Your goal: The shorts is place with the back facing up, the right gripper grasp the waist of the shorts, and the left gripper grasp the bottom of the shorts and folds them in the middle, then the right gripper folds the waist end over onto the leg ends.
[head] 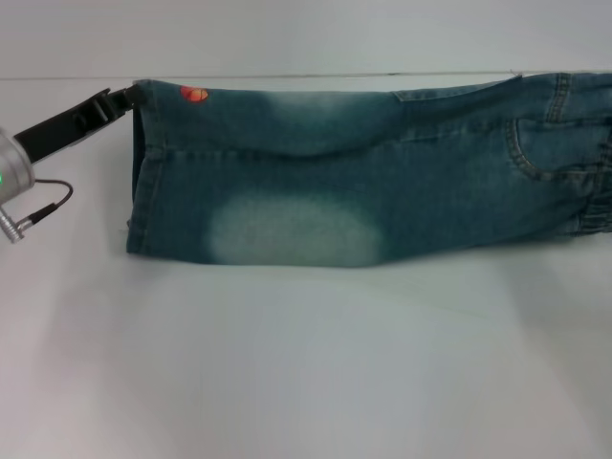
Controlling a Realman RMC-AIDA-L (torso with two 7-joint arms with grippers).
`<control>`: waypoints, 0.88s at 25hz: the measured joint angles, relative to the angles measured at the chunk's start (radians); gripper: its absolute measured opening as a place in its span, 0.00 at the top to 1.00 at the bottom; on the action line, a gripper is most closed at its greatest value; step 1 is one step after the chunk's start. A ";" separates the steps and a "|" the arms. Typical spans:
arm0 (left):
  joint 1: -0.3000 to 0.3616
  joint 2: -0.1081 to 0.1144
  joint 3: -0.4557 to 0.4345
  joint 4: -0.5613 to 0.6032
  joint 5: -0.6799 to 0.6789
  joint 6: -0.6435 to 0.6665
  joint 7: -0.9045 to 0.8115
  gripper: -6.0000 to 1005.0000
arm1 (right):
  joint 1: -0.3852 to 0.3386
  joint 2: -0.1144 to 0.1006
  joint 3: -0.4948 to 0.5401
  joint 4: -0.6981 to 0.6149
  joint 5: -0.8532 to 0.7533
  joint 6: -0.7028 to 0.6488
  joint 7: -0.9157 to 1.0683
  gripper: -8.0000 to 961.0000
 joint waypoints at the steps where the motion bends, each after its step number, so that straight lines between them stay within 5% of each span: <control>1: -0.008 0.000 0.001 0.000 0.000 -0.002 0.000 0.98 | 0.005 0.000 0.000 0.002 0.005 0.008 -0.003 0.89; 12: -0.073 -0.002 0.066 -0.013 -0.001 -0.113 0.006 0.95 | 0.024 0.002 0.001 0.049 0.077 0.104 -0.102 0.87; 22: -0.119 -0.038 0.087 -0.045 -0.029 -0.234 0.126 0.88 | 0.093 0.002 -0.018 0.095 0.093 0.300 -0.282 0.86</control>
